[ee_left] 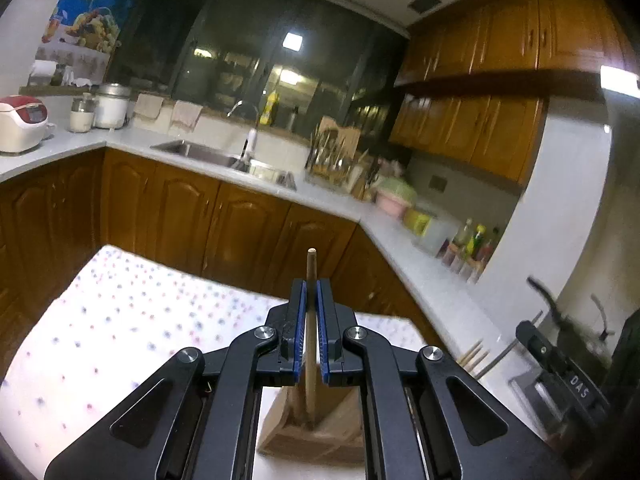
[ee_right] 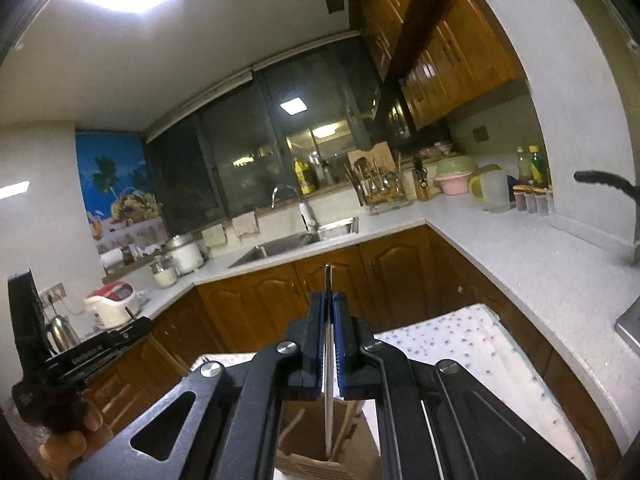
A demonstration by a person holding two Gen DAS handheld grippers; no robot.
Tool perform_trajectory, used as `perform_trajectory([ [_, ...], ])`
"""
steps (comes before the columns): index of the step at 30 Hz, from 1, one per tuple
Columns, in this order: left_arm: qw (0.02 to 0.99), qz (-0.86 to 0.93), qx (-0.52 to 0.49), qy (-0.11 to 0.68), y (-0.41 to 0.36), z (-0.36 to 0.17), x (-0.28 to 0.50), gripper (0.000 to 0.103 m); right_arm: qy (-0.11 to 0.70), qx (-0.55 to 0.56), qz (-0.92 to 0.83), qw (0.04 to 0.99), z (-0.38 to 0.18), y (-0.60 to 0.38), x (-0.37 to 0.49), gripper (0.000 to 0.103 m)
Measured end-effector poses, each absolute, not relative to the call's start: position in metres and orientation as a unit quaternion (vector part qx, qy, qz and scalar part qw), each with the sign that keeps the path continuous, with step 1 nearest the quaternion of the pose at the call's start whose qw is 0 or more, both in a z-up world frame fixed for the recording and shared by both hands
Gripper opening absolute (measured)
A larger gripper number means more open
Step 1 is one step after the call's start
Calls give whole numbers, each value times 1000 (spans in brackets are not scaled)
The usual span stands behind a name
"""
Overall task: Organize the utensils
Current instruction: 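Lower the chopsticks into the holder and open both tools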
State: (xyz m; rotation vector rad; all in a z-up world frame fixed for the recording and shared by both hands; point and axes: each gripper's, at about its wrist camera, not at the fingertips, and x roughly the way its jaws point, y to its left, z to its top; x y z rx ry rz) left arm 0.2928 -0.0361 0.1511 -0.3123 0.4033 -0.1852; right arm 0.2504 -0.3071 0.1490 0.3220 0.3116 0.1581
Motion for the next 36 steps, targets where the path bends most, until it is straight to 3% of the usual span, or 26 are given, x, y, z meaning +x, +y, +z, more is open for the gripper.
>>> perform_trajectory([
  [11, 955, -91, -138, 248, -44, 106, 290, 6, 247, 160, 97, 951, 91, -302, 265, 5],
  [23, 952, -91, -136, 260, -40, 107, 293, 7, 252, 161, 95, 949, 92, -301, 265, 5],
  [27, 949, -92, -148, 264, -35, 106, 292, 15, 251, 169, 95, 948, 91, -302, 264, 11],
  [29, 949, -88, -154, 262, -30, 106, 287, 41, 247, 178, 95, 948, 91, -305, 262, 18],
  [31, 950, -81, -161, 254, -24, 106, 277, 59, 238, 186, 93, 949, 93, -308, 256, 40],
  [32, 951, -79, -164, 250, -22, 106, 273, 66, 232, 191, 92, 949, 94, -310, 253, 48],
  [34, 952, -74, -166, 247, -18, 105, 265, 78, 213, 202, 88, 952, 96, -315, 242, 76],
  [36, 953, -70, -169, 243, -13, 102, 255, 84, 202, 206, 84, 954, 98, -316, 234, 89],
])
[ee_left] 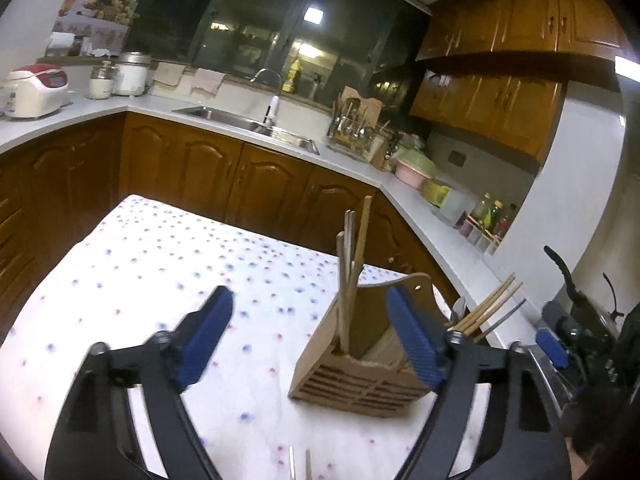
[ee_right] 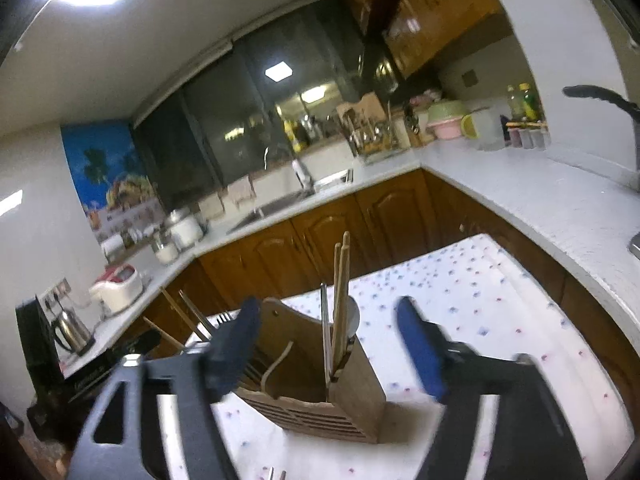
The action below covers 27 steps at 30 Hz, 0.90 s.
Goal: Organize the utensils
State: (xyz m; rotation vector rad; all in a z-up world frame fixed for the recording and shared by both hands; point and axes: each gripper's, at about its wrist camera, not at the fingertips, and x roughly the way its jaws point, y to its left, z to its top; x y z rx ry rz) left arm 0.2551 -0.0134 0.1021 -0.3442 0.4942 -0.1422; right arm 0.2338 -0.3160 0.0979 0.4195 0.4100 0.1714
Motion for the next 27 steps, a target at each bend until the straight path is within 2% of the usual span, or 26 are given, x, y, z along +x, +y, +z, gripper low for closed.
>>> perform_trajectory([
  [1, 952, -69, -172, 242, -10, 100, 249, 85, 198, 210, 85, 954, 98, -317, 229, 96],
  [4, 950, -69, -177, 248, -4, 93, 230, 89, 196, 215, 86, 953, 95, -317, 217, 102],
  [8, 950, -59, -175, 251, 2, 86, 203, 93, 204, 208, 88, 953, 87, -312, 197, 102],
  [16, 951, -47, -169, 256, 6, 72, 144, 93, 221, 195, 98, 951, 67, -300, 145, 102],
  [27, 959, -30, -126, 252, 6, 53, 76, 94, 195, 172, 76, 962, 53, -289, 75, 103],
])
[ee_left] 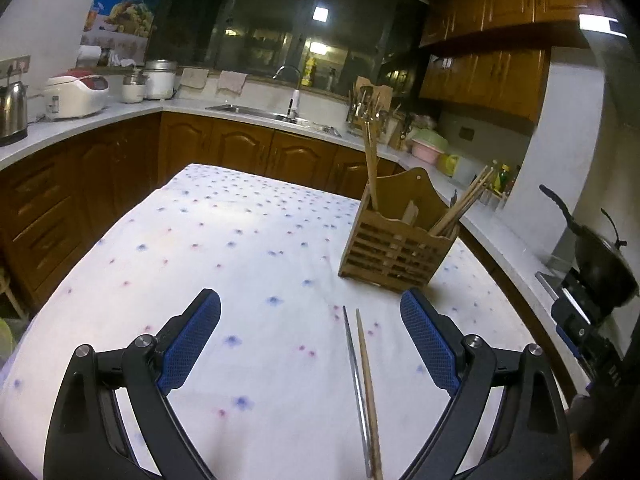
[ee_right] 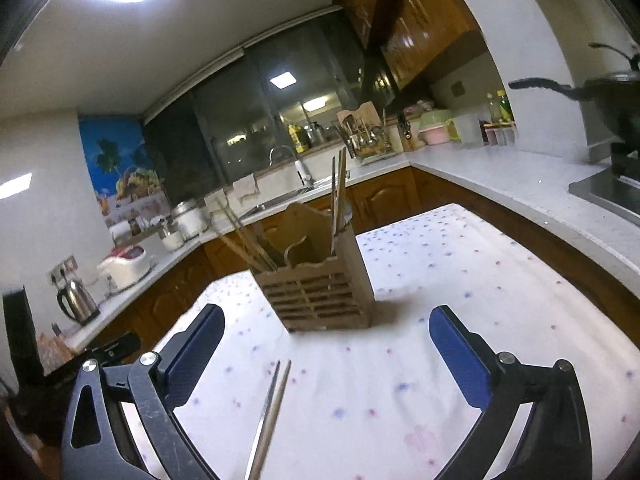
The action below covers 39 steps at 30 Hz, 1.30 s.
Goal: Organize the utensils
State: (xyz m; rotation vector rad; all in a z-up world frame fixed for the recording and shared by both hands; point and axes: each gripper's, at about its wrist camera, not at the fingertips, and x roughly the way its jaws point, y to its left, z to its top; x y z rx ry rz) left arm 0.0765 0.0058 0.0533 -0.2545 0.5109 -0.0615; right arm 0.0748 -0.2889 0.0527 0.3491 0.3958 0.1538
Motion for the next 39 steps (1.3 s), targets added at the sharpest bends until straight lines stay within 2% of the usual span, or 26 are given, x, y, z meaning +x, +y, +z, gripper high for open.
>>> perform_trajectory([
  [6, 968, -16, -114, 225, 7, 57, 48, 103, 183, 148, 63, 970, 57, -287, 47, 103],
  [12, 980, -2, -74, 187, 0, 60, 19, 103, 118, 90, 64, 987, 75, -275, 11, 103],
  [16, 981, 4, -69, 180, 1, 48, 4, 103, 105, 80, 60, 989, 67, -272, -7, 103],
  [23, 977, 2, -66, 204, 2, 23, -9, 103, 130, 71, 62, 987, 41, -266, -24, 103],
  [39, 980, 20, -41, 191, -8, 9, -20, 103, 142, 65, 49, 987, 25, -265, -39, 103],
])
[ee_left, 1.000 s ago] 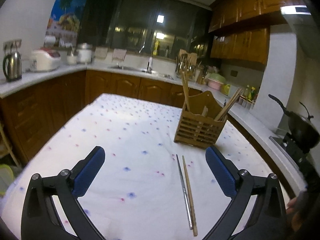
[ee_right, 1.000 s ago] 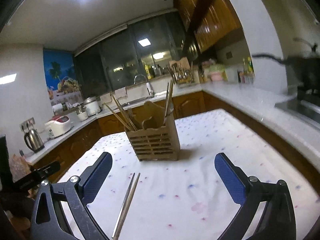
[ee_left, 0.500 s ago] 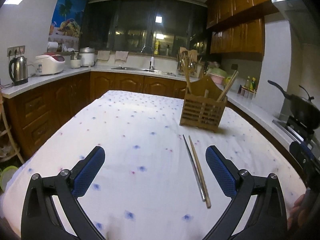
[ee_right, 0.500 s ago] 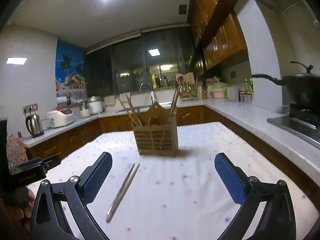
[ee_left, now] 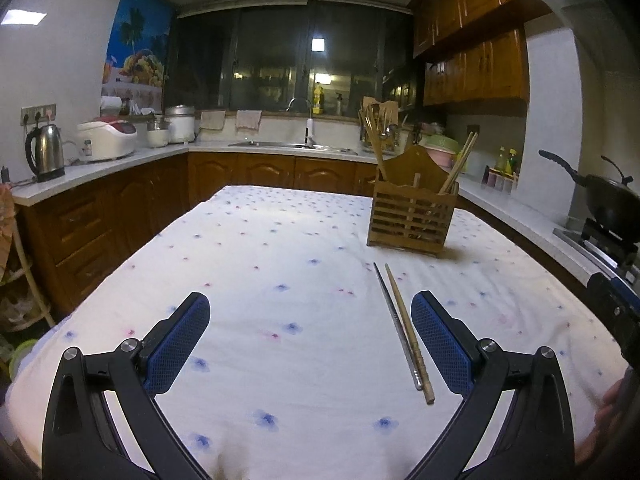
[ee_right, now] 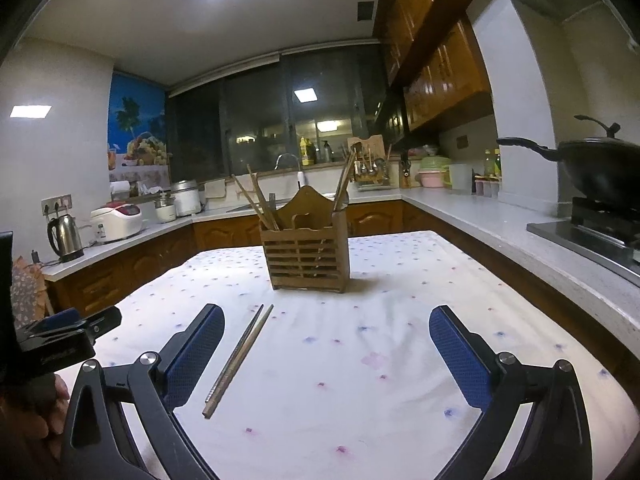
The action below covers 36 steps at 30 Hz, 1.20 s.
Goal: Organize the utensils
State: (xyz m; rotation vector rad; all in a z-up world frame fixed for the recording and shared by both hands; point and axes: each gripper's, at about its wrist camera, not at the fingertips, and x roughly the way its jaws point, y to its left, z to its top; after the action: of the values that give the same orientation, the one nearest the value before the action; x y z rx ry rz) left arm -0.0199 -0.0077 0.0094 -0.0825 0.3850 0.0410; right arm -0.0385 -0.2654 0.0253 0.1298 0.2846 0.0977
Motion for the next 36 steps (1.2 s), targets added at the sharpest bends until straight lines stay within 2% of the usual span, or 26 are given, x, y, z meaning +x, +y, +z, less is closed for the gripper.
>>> perform_trajectory([
  [36, 980, 43, 4, 192, -19, 0, -28, 103, 147, 71, 49, 985, 14, -269, -42, 103],
])
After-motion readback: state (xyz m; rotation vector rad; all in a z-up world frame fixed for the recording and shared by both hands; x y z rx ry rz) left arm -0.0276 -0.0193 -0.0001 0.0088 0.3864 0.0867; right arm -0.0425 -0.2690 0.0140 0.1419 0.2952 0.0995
